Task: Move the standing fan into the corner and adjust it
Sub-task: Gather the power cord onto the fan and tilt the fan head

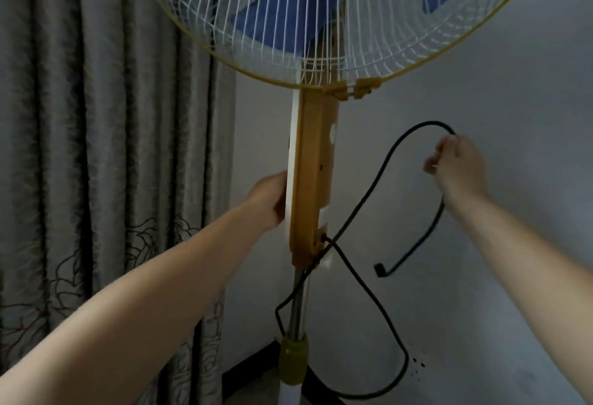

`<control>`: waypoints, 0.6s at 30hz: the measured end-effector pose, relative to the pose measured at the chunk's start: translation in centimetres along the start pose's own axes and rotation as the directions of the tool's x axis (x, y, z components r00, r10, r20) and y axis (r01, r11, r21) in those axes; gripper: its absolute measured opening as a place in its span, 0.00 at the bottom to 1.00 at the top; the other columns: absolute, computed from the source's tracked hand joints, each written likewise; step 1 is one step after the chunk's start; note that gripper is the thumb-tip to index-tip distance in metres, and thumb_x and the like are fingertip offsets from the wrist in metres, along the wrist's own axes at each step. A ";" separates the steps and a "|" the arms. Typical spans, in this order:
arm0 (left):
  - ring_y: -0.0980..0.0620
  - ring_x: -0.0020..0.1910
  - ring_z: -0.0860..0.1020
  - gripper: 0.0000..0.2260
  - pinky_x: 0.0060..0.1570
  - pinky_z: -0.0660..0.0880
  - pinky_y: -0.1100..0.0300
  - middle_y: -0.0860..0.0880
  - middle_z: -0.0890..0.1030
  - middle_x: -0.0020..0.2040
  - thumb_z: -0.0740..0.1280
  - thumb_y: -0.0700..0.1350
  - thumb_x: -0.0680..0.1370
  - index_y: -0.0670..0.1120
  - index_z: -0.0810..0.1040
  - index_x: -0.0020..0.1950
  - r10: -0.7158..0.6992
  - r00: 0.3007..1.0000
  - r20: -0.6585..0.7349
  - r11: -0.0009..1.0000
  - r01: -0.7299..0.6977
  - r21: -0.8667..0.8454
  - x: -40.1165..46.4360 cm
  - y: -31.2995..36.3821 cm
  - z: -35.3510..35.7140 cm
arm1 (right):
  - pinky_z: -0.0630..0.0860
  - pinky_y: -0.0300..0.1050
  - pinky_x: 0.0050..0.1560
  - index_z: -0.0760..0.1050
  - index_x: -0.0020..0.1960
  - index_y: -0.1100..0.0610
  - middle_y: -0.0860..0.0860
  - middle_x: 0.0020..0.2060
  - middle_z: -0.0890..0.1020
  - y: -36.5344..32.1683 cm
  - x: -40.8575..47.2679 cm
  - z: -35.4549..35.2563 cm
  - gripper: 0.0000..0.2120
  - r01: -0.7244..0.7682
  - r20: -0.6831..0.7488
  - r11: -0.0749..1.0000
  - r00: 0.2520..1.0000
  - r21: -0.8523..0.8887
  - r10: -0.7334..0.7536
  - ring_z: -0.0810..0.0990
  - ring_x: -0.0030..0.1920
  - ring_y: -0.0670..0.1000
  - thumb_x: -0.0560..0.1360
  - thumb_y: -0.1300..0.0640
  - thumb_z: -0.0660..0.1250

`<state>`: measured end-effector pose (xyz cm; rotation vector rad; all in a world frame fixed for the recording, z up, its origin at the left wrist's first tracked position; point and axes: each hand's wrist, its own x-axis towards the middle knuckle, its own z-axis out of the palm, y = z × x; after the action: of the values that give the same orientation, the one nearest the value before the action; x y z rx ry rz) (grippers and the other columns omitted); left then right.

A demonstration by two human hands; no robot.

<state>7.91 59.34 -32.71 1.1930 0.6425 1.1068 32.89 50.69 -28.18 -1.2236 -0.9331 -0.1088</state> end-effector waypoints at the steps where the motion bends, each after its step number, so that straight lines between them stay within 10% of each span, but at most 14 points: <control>1: 0.43 0.46 0.83 0.10 0.43 0.82 0.49 0.41 0.83 0.51 0.64 0.45 0.78 0.43 0.82 0.53 -0.048 0.997 0.063 0.998 0.050 -0.045 0.6 0.3 0.2 | 0.77 0.56 0.49 0.66 0.37 0.51 0.49 0.31 0.74 0.0 0.3 1.3 0.14 0.007 0.012 1.000 1.000 -0.018 -0.007 0.77 0.38 0.54 0.80 0.55 0.49; 11: 0.48 0.47 0.82 0.19 0.52 0.78 0.52 0.44 0.83 0.47 0.66 0.50 0.69 0.41 0.78 0.55 -0.089 0.862 0.499 0.995 0.096 0.012 3.8 3.6 2.3 | 0.67 0.44 0.39 0.70 0.45 0.59 0.53 0.40 0.75 -2.5 1.5 11.6 0.13 0.104 0.377 0.994 0.923 -0.041 -0.081 0.72 0.43 0.53 0.81 0.56 0.49; 18: 0.46 0.38 0.79 0.09 0.44 0.81 0.51 0.40 0.80 0.44 0.61 0.42 0.80 0.39 0.78 0.47 0.105 0.994 -0.009 0.986 -0.106 -0.133 3.9 4.1 0.2 | 0.67 0.47 0.59 0.67 0.68 0.57 0.55 0.64 0.74 -2.5 0.9 11.1 0.19 -0.035 0.432 0.999 0.901 -0.035 0.047 0.72 0.63 0.54 0.81 0.50 0.51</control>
<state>8.19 62.76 -28.22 1.1209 0.5038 1.2212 25.96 59.36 -25.32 -1.3177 -1.2937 0.1953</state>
